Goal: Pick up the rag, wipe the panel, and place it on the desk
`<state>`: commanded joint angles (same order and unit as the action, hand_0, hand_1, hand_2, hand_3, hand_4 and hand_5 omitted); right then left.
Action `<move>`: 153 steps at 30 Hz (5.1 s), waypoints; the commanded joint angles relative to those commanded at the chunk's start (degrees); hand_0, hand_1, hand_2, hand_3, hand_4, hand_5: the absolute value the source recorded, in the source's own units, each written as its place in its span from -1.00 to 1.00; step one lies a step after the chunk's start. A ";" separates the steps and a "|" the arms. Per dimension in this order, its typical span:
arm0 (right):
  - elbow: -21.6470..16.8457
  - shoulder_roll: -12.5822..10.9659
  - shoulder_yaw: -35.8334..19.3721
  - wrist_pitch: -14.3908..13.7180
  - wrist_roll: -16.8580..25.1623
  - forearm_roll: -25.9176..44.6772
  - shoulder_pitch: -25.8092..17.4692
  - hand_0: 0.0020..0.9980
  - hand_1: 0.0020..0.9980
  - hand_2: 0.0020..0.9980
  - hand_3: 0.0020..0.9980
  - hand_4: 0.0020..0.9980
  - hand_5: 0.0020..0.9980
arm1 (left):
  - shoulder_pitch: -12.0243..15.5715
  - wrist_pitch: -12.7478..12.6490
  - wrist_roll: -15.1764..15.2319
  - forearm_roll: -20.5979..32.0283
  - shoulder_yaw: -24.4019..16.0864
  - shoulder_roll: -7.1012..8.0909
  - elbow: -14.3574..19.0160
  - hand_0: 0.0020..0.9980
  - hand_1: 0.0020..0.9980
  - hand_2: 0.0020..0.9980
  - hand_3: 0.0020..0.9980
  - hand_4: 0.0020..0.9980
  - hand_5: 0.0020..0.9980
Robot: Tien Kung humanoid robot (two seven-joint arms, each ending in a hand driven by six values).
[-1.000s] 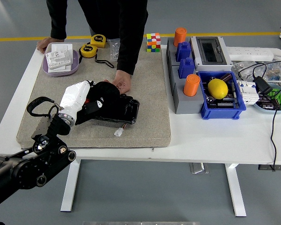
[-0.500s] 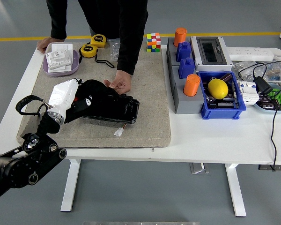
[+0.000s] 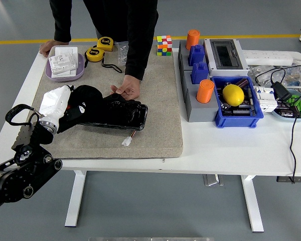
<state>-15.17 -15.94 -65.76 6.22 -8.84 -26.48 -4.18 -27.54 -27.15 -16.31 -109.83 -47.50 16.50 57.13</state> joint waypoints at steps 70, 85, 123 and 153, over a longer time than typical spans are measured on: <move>0.43 -0.44 -0.04 0.78 -0.05 -0.06 0.83 0.47 0.25 0.39 0.24 1.00 0.14 | -7.43 0.51 -3.55 1.90 20.13 -5.99 7.05 -0.45 -0.68 0.02 -0.18 -0.84 -1.00; 0.32 -0.47 0.07 0.67 -0.18 0.03 0.62 0.48 0.25 0.39 0.24 1.00 0.14 | -6.63 0.12 -3.62 1.67 17.81 -5.94 5.90 -0.45 -0.68 0.02 -0.18 -0.84 -1.00; 0.07 -0.45 -0.37 0.28 -0.10 0.22 0.26 0.47 0.25 0.39 0.24 1.00 0.14 | -3.13 -0.08 -3.25 -1.59 5.62 -1.99 0.64 -0.45 -0.68 0.02 -0.18 -0.85 -1.00; 0.05 -0.49 -0.43 0.27 0.03 0.54 0.53 0.48 0.25 0.39 0.24 1.00 0.15 | -2.76 -0.71 -3.24 -3.25 3.39 -2.36 -2.06 -0.46 -0.69 0.01 -0.19 -0.87 -1.00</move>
<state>-15.11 -16.43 -66.19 6.50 -8.81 -25.94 -3.65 -30.30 -27.85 -19.55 -113.08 -44.11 14.14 55.07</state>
